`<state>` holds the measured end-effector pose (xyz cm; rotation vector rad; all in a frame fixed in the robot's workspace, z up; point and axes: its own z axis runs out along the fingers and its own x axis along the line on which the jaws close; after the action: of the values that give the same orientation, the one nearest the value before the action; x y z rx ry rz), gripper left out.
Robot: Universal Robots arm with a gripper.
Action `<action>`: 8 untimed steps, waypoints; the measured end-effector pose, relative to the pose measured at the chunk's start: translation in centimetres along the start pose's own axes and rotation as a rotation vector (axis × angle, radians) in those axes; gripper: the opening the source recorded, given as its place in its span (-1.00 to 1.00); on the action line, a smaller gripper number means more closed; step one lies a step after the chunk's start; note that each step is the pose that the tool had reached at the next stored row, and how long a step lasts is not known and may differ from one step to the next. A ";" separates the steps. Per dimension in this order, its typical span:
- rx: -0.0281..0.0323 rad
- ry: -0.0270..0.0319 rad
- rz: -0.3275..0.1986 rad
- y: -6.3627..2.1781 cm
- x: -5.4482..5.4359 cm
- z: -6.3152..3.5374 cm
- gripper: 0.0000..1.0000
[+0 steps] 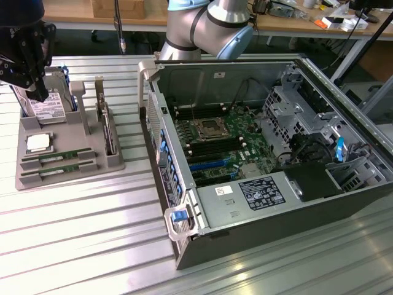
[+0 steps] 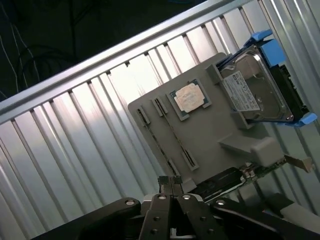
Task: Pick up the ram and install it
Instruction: 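Pick up the ram and move it above insertion slot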
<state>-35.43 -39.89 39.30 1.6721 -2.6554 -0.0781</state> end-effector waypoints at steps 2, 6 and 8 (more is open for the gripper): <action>-0.0004 0.0007 -0.017 0.00 0.0 0.00 -0.79; -0.0015 0.0027 -0.062 0.00 0.0 0.00 -0.79; -0.0024 0.0043 -0.099 0.00 0.0 0.00 -0.79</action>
<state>-35.43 -39.90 39.30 1.8003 -2.5672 -0.0778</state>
